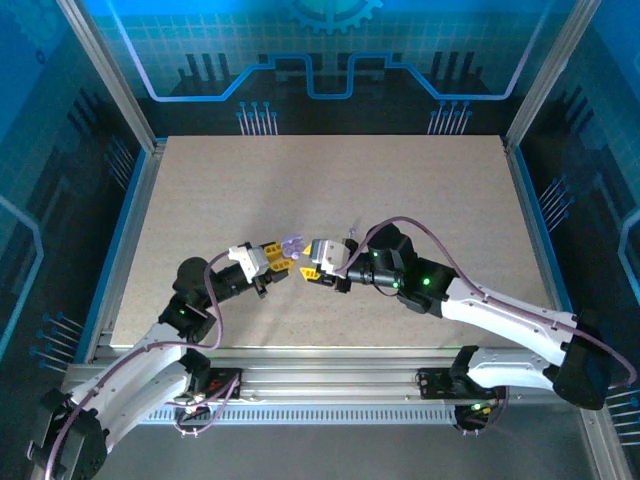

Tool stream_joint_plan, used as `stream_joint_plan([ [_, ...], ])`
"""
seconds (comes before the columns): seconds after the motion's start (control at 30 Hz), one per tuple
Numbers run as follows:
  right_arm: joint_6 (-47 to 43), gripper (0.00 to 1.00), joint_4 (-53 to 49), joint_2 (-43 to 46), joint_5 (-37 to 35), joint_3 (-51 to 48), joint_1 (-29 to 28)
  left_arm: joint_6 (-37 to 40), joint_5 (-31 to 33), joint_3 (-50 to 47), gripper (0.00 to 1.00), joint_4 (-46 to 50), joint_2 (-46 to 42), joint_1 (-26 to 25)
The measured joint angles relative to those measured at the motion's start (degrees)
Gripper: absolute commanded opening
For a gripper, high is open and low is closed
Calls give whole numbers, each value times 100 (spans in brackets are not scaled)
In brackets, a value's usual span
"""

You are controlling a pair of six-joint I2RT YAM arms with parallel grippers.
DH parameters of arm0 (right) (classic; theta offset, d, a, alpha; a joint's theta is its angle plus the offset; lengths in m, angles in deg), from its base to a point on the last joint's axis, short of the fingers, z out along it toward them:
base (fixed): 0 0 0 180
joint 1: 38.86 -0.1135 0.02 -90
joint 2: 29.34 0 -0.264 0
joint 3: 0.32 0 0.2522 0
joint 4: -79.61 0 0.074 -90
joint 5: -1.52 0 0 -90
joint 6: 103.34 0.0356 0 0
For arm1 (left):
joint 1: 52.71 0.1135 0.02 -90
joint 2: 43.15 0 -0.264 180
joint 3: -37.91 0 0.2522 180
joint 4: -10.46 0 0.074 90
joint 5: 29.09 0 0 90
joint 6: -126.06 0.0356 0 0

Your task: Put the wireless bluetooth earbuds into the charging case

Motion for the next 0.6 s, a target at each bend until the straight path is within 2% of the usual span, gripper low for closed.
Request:
stream_joint_plan([
  [0.6, 42, 31, 133, -264, 256, 170, -11, -7, 28, 0, 12, -2, -2, 0],
])
